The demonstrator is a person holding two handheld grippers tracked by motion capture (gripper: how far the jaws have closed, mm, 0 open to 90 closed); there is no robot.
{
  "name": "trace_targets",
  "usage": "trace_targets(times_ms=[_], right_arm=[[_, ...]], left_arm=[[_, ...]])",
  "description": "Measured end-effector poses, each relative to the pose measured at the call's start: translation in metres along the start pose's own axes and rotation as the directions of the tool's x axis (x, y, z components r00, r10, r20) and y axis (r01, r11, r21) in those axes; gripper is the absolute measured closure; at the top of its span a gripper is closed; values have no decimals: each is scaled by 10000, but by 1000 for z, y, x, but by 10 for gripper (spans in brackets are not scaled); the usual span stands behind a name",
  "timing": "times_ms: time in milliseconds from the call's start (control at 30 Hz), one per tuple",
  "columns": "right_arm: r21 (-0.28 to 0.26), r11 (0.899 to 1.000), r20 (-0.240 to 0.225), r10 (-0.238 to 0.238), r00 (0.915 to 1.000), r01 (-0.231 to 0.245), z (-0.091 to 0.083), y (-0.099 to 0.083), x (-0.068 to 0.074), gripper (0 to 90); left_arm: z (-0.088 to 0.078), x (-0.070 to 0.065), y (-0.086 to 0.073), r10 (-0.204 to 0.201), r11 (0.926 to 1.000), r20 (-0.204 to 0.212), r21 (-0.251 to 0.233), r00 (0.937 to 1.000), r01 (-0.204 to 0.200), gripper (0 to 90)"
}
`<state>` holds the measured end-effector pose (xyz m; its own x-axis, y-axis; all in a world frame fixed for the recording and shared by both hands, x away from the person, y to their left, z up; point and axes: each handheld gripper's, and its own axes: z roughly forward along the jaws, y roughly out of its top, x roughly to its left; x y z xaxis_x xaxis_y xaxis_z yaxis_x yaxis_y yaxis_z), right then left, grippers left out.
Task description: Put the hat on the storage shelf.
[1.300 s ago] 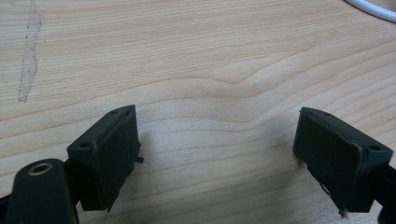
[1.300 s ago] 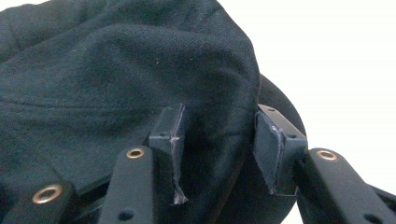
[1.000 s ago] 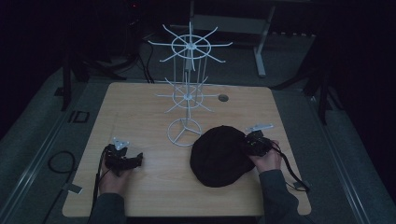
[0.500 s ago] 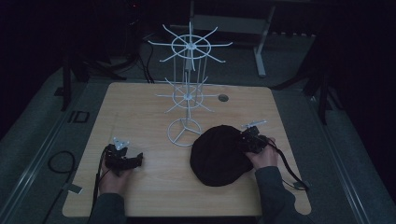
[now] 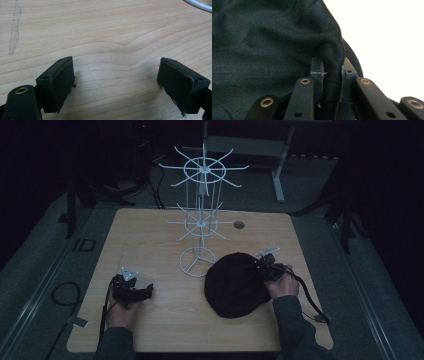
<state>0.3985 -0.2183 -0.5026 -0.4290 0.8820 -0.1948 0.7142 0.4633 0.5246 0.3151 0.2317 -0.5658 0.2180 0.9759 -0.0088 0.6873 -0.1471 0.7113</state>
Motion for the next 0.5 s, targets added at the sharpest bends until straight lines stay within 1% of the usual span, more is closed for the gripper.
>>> trace_targets(times_ms=[100, 133, 200, 267, 333, 400, 500], right_arm=[[-118, 9984, -369, 555, 9978, -559, 0, -1, -6, 790], [-118, 9984, -369, 555, 9978, -559, 0, -1, -6, 790], [-163, 9956, -707, 904, 9934, -918, -1, -2, -11, 793], [-194, 9942, -934, 1036, 9902, -1058, -1, -2, -15, 796], [-198, 9900, -1170, 1366, 9837, -1399, -2, -3, -20, 797], [-203, 9892, -1179, 1415, 9829, -1449, -2, -3, -21, 797], [-238, 9850, -1335, 1664, 9770, -1710, -4, -5, -25, 798]], left_arm=[[0, 0, 0, -1, 10000, 2, -5, 10000, 1, 149], [0, 0, 0, -1, 10000, 2, -5, 10000, 1, 149], [0, 0, 0, -3, 10000, 3, -6, 10000, 3, 149], [0, 0, 0, 0, 10000, 2, -3, 10000, 0, 149], [0, 0, 0, 1, 10000, 2, -3, 10000, -1, 149], [0, 0, 0, 1, 10000, 2, -3, 10000, -1, 149], [0, 0, 0, 0, 10000, 1, -3, 10000, 0, 149]])
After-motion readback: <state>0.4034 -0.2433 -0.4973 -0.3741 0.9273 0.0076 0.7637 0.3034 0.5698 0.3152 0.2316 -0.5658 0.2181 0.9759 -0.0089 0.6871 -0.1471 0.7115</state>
